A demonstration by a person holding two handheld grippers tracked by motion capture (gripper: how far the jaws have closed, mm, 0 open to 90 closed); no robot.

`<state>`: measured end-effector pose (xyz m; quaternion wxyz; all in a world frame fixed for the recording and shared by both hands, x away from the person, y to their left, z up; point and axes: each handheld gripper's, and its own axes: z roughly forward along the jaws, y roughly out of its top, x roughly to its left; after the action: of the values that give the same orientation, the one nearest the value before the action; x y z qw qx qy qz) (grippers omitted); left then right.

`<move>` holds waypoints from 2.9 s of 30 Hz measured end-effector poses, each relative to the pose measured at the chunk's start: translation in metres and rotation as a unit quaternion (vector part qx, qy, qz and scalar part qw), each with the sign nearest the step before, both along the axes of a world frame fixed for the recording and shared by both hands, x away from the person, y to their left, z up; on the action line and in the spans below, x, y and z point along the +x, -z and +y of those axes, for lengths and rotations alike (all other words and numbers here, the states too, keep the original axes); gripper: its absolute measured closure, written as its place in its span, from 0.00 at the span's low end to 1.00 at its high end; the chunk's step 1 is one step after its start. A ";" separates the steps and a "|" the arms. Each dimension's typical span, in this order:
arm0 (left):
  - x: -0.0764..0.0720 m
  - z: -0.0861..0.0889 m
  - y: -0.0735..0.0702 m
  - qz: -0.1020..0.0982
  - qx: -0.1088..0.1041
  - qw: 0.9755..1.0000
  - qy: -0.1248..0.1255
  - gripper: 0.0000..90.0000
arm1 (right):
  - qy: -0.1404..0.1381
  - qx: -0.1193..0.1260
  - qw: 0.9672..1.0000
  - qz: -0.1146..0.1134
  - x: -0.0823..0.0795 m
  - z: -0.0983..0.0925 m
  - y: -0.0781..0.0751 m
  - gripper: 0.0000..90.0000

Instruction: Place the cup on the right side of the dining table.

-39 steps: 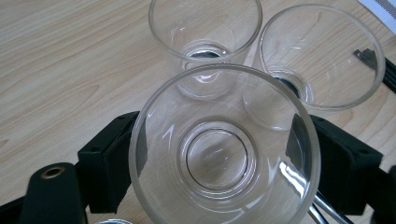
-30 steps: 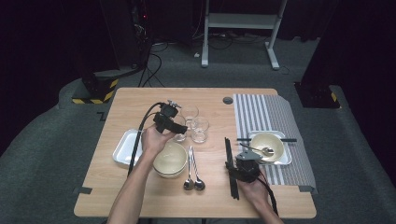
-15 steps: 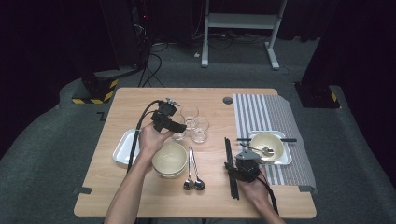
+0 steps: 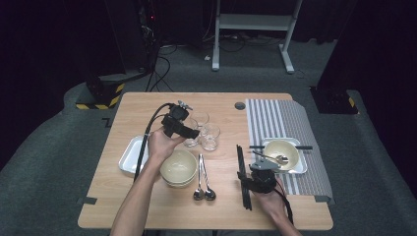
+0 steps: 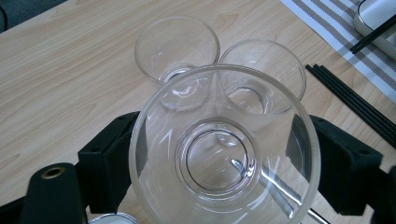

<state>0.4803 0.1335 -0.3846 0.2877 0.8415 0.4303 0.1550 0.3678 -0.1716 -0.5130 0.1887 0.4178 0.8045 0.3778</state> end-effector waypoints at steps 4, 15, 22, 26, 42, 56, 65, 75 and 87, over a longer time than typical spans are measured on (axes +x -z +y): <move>-0.001 0.002 -0.003 0.003 -0.004 1.000 0.003 0.20 | -0.011 0.010 1.000 -0.003 -0.004 -0.002 -0.003 0.47; -0.001 0.002 -0.007 0.007 -0.008 1.000 0.006 0.20 | -0.036 0.019 0.999 -0.020 -0.010 -0.005 -0.009 0.48; 0.002 -0.002 -0.008 0.006 -0.008 1.000 0.012 0.21 | -0.068 0.027 0.997 -0.013 -0.013 -0.006 -0.017 0.45; 0.003 -0.006 -0.009 0.008 -0.007 1.000 0.014 0.20 | -0.076 0.032 0.996 -0.013 -0.014 -0.006 -0.022 0.43; 0.001 -0.005 -0.013 0.010 -0.011 1.000 0.018 0.20 | -0.106 0.043 0.993 -0.029 -0.015 -0.006 -0.042 0.40; 0.000 -0.007 -0.026 0.004 -0.001 1.000 0.025 0.20 | -0.118 0.046 0.991 -0.038 -0.013 -0.003 -0.060 0.43; 0.002 -0.009 -0.027 0.006 -0.005 1.000 0.027 0.20 | -0.123 0.055 0.990 -0.045 -0.008 -0.002 -0.073 0.43; 0.004 -0.016 -0.027 0.006 -0.003 0.999 0.032 0.20 | -0.124 0.062 0.989 -0.046 -0.002 -0.001 -0.084 0.43; 0.007 -0.028 -0.031 0.003 -0.001 0.999 0.041 0.21 | -0.118 0.077 0.988 -0.056 0.011 -0.006 -0.094 0.42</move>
<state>0.4870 0.1051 -0.3540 0.2938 0.8584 0.3964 0.1403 0.3790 -0.1774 -0.4191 0.1545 0.3115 0.8047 0.4812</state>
